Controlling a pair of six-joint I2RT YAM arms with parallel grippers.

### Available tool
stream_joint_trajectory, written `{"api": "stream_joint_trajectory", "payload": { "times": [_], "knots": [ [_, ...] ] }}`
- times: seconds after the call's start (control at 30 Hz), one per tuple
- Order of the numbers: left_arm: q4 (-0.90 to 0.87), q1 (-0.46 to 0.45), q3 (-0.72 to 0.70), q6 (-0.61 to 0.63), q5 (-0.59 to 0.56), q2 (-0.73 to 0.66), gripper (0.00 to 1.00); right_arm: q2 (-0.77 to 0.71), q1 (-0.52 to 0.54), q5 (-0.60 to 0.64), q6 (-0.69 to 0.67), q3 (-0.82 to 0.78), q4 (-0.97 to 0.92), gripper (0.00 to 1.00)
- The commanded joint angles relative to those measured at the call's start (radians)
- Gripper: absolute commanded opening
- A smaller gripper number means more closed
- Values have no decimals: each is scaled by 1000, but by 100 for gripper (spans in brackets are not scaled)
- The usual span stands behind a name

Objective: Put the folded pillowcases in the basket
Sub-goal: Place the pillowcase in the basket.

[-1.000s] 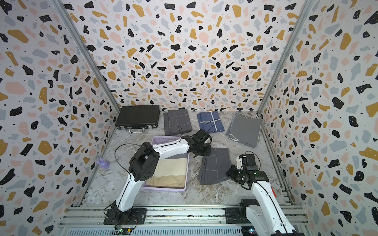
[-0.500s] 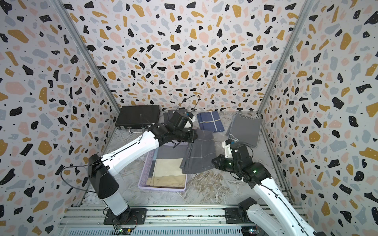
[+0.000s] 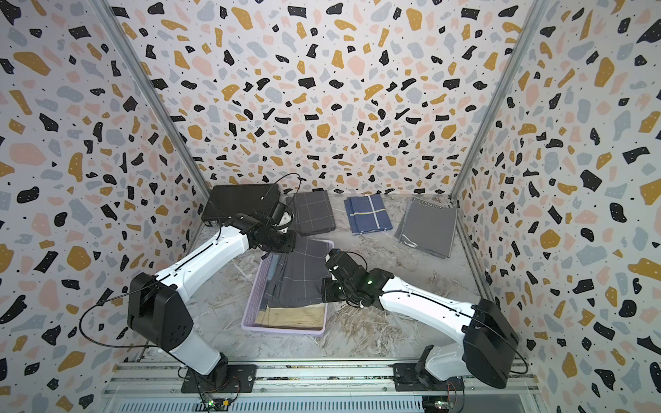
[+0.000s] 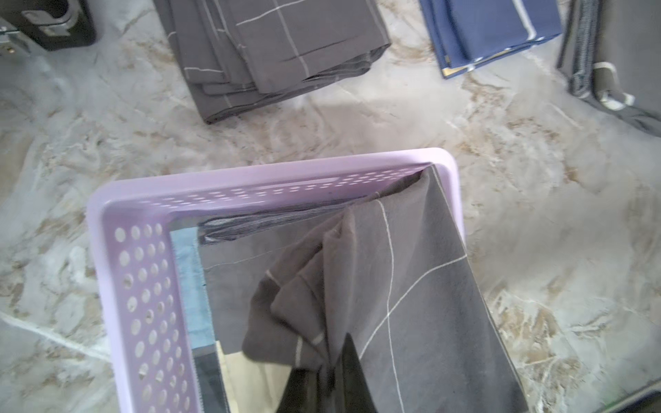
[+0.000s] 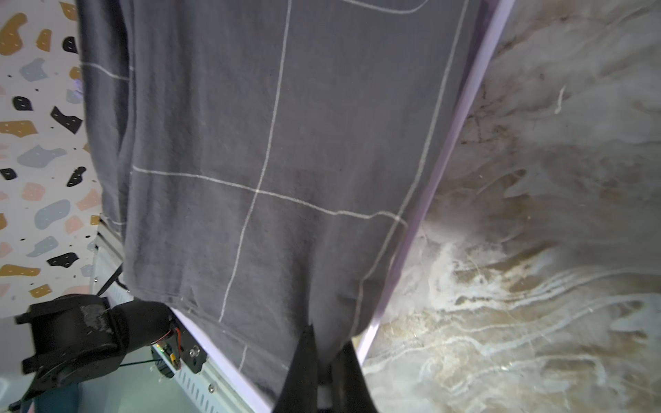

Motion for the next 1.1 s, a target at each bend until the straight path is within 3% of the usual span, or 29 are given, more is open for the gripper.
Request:
{"api": "stream_joint_trajectory", "payload": {
  "times": [0.0, 0.53, 0.83, 1.07],
  "knots": [
    [27, 29, -14, 39, -3, 42, 0, 27, 11, 24, -21, 26, 23, 0],
    [29, 39, -24, 34, -17, 169, 0, 209, 109, 26, 48, 19, 132, 0],
    [23, 38, -46, 37, -61, 177, 0, 155, 109, 102, 62, -25, 123, 0],
    [47, 38, -66, 26, -14, 163, 0, 121, 110, 112, 65, -40, 113, 0]
  ]
}}
